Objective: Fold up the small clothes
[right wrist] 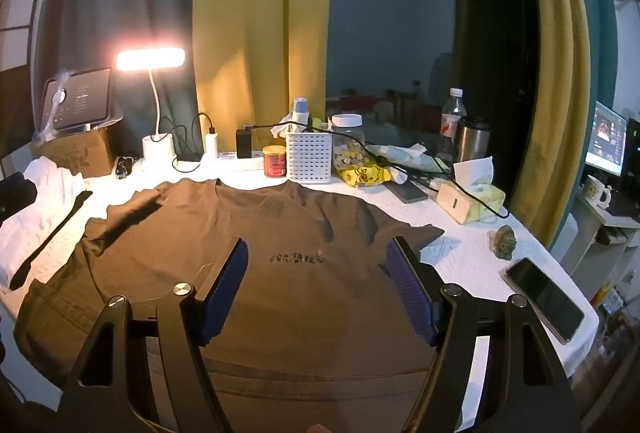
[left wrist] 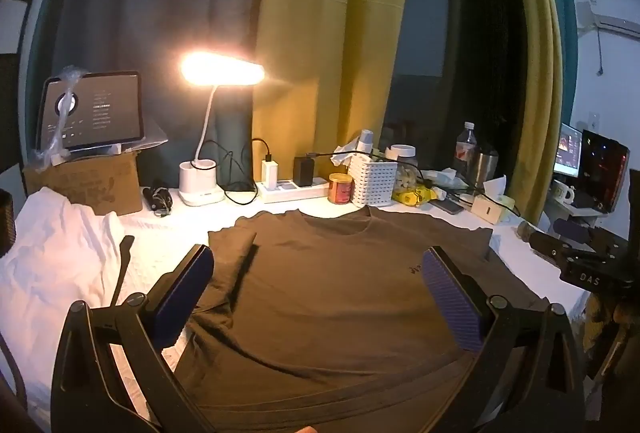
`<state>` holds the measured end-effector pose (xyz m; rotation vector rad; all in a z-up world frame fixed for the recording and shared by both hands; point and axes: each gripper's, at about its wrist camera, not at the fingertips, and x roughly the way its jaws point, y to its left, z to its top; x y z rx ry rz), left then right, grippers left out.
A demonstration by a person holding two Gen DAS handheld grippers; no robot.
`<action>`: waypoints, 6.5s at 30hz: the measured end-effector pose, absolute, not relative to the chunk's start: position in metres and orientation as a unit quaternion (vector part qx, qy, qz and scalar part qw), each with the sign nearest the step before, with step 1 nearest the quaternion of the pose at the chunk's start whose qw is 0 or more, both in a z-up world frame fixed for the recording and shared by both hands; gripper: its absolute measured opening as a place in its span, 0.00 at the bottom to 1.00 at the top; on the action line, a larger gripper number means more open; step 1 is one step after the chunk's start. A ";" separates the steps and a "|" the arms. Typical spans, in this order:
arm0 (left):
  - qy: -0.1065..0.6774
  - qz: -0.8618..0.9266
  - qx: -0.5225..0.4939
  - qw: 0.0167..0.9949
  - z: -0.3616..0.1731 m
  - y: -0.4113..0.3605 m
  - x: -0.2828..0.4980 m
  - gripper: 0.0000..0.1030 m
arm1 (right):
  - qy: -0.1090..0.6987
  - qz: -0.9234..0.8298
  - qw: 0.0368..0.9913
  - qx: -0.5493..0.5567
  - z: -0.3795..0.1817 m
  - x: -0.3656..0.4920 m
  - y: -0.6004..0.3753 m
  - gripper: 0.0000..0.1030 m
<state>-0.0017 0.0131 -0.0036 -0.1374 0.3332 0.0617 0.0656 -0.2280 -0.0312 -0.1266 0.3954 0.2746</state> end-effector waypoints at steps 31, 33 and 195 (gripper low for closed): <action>0.160 0.048 -0.076 0.983 -0.003 0.018 -0.003 0.99 | 0.195 0.137 0.969 -0.065 -0.031 0.066 -0.227 0.73; 0.161 0.048 -0.076 0.983 -0.003 0.019 -0.003 0.99 | 0.195 0.137 0.969 -0.065 -0.029 0.065 -0.224 0.73; 0.300 0.049 -0.084 0.949 -0.042 0.045 0.138 0.99 | 0.412 0.112 0.904 0.022 -0.122 0.277 -0.319 0.52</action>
